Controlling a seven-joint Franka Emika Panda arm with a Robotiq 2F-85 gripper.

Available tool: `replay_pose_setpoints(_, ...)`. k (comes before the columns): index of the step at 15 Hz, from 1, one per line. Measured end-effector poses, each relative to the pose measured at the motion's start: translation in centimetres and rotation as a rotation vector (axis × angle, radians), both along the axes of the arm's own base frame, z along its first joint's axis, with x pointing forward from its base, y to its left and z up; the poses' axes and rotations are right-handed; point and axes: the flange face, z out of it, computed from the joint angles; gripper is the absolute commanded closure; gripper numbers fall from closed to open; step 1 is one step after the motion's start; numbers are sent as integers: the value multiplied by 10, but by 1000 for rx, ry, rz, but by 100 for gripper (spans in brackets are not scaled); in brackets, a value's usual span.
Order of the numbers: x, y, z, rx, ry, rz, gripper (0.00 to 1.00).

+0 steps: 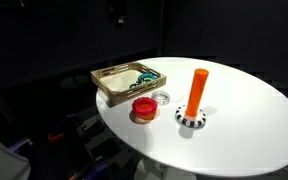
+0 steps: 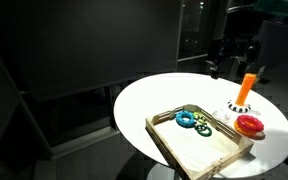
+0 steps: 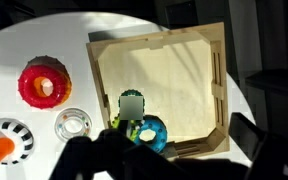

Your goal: Take the striped ring off of the tray

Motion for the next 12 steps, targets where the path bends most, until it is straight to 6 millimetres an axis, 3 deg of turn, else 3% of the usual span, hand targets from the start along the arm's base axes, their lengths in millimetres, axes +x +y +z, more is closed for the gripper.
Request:
replay_pose_setpoints(5, 34, -2, -43, -114, -70, -69, 0)
replay_pose_setpoints(8, 41, -5, -65, -173, -78, -116, 0)
replay_pose_setpoints(12, 45, -4, -66, -176, -80, -121, 0)
